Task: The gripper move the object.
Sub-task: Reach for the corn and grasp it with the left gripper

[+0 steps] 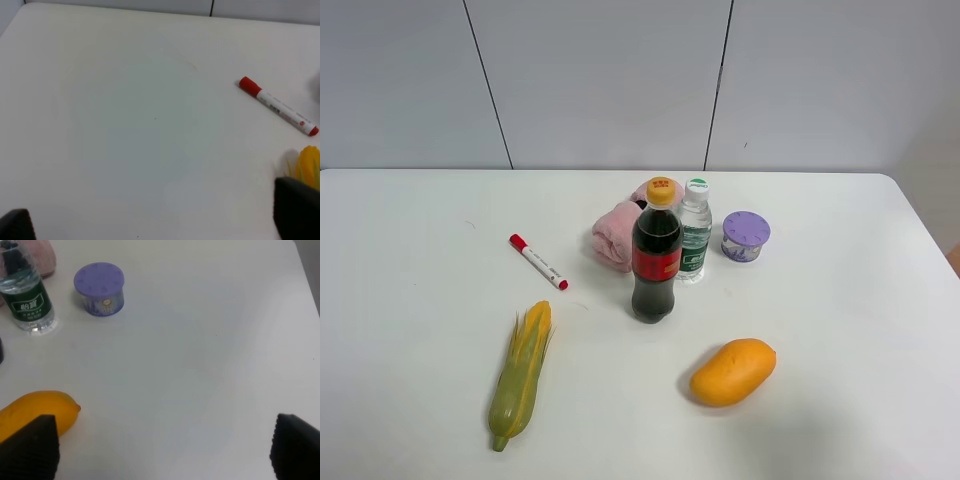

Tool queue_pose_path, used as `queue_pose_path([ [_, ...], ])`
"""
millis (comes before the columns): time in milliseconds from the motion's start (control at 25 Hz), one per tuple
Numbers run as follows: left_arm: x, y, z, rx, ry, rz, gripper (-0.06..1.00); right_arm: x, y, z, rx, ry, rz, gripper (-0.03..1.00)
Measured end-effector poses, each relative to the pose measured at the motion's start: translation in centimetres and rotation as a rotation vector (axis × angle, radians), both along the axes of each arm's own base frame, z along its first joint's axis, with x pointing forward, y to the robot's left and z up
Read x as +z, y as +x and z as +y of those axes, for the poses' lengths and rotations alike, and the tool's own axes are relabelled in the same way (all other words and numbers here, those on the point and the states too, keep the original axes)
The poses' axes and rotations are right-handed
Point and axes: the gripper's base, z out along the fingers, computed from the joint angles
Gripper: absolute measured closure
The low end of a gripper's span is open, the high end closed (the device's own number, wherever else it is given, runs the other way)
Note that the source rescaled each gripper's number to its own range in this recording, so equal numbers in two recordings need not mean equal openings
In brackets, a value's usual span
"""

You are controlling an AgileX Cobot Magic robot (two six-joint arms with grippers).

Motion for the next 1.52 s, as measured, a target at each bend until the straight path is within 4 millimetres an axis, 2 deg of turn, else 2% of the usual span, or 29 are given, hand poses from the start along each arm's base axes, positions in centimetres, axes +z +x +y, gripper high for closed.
queue_pose_path([
  [1080, 0.4, 0.2, -0.2, -0.016, -0.025, 0.007, -0.06, 0.0, 0.0, 0.0, 0.0, 0.0, 0.0, -0.03],
  [1200, 2.7, 1.3, -0.4, -0.057, -0.033, 0.041, -0.06, 0.0, 0.0, 0.0, 0.0, 0.0, 0.0, -0.03],
  [1320, 5.2, 4.1, -0.5, -0.118, -0.015, 0.132, -0.06, 0.0, 0.0, 0.0, 0.0, 0.0, 0.0, -0.03],
  [1440, 6.4, 7.5, -0.5, -0.19, -0.019, 0.274, -0.06, 0.0, 0.0, 0.0, 0.0, 0.0, 0.0, -0.03],
  [1520, 6.3, 9.9, -0.5, -0.232, -0.041, 0.392, -0.06, 0.0, 0.0, 0.0, 0.0, 0.0, 0.0, -0.03],
])
